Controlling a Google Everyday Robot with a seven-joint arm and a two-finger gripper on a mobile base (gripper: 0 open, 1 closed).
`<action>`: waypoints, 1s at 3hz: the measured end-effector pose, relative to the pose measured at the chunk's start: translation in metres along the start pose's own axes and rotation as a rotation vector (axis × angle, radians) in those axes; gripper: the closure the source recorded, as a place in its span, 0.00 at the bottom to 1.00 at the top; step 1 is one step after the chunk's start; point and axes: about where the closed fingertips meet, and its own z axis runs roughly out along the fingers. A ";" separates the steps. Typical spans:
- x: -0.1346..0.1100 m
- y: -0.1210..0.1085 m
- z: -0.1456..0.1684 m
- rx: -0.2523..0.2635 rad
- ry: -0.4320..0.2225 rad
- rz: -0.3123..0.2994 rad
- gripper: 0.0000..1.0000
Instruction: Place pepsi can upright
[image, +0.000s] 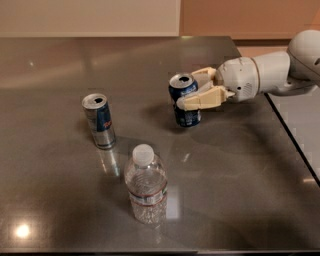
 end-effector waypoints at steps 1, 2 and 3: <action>0.008 -0.004 -0.003 0.017 -0.062 0.017 1.00; 0.013 -0.006 -0.005 0.024 -0.106 0.024 0.82; 0.019 -0.008 -0.008 0.033 -0.143 0.028 0.59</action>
Offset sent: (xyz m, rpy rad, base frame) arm 0.0093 -0.0183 -0.0191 0.1567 0.0265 -0.0492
